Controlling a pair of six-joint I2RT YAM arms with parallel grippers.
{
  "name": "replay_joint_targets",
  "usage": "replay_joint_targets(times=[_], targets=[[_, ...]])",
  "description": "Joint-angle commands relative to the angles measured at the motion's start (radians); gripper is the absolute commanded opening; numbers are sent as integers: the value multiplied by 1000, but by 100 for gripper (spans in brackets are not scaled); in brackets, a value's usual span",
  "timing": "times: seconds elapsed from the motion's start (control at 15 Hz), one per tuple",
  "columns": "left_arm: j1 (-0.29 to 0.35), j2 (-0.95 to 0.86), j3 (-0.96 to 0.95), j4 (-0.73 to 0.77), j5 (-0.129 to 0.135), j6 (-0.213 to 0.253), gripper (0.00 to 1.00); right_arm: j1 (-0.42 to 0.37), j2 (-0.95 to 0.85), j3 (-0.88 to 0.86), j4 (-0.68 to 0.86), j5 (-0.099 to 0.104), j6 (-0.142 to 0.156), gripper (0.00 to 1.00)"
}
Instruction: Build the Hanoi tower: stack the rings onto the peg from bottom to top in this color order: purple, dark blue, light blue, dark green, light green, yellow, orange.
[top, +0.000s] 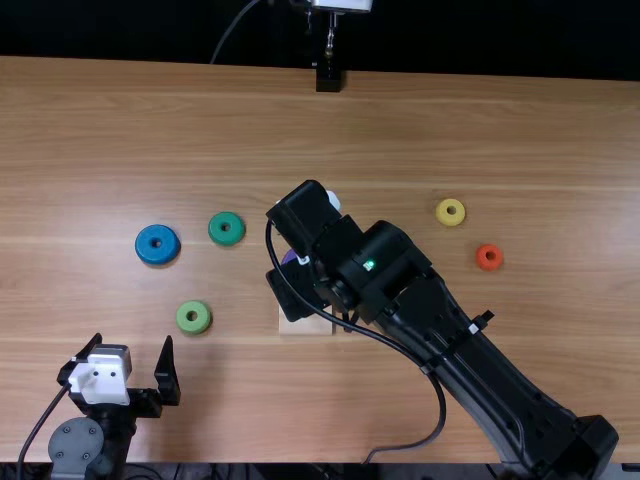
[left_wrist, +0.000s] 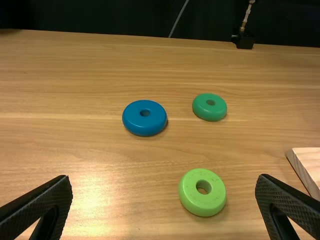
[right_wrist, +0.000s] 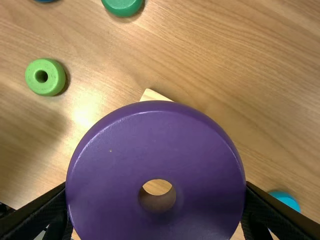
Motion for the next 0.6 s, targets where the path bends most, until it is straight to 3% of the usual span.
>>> replay_joint_targets(times=[0.0, 0.53], targets=[[5, -12, -105, -79, 13, 14, 100, -5, 12, -2, 4, -1, -1, 0], [5, -12, -105, -79, 13, 14, 100, -4, 65, -12, 4, -1, 1, 0]])
